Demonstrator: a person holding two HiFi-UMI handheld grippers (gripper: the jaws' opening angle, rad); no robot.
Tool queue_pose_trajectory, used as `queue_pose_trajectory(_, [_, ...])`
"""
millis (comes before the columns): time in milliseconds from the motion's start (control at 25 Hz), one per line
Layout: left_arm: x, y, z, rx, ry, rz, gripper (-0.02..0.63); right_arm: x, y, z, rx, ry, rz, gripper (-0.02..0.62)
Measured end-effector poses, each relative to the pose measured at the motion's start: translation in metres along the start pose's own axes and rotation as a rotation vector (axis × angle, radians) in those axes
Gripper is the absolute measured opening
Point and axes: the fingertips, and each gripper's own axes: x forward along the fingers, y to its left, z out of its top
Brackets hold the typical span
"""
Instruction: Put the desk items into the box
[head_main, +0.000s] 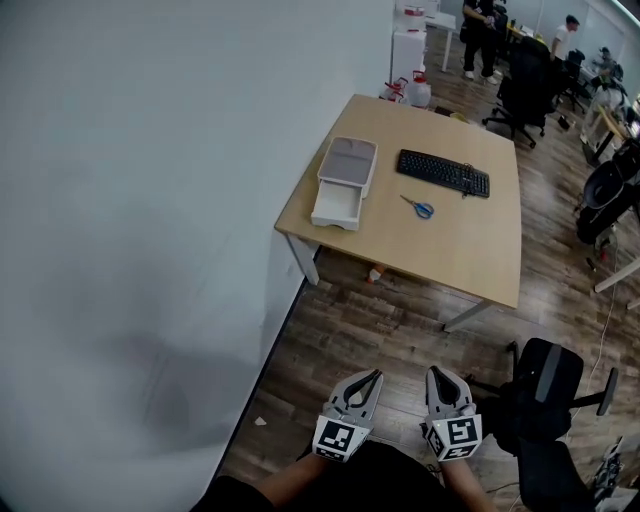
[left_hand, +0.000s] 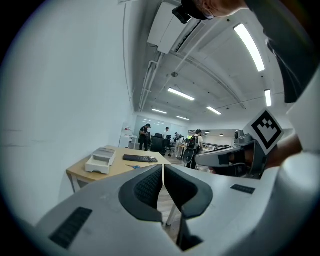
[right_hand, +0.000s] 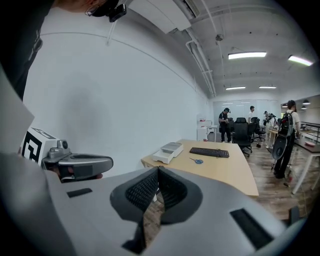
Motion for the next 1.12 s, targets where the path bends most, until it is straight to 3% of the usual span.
queue_pose_trajectory(160, [0.02, 0.028, 0.007, 0.087, 0.015, -0.044, 0.021, 0.038, -0.011, 0.011, 0.003, 0.02, -0.017, 0.058])
queue_pose_trajectory(440, [0.051, 0.073, 0.018, 0.024, 0.024, -0.079, 0.021, 0.081, -0.025, 0.034, 0.019, 0.006, -0.076, 0.059])
queue_pose_trajectory(680, [0.08, 0.094, 0.024, -0.04, 0.005, -0.086, 0.021, 0.093, -0.042, 0.032, 0.058, 0.013, -0.117, 0.06])
queue_pose_trajectory(840, [0.088, 0.107, 0.03, -0.036, -0.011, -0.068, 0.021, 0.104, -0.058, 0.026, 0.069, 0.035, -0.191, 0.06])
queue_pose_trajectory(1120, [0.11, 0.143, 0.045, -0.021, -0.019, -0.008, 0.021, 0.151, -0.079, 0.042, 0.066, 0.012, -0.132, 0.06])
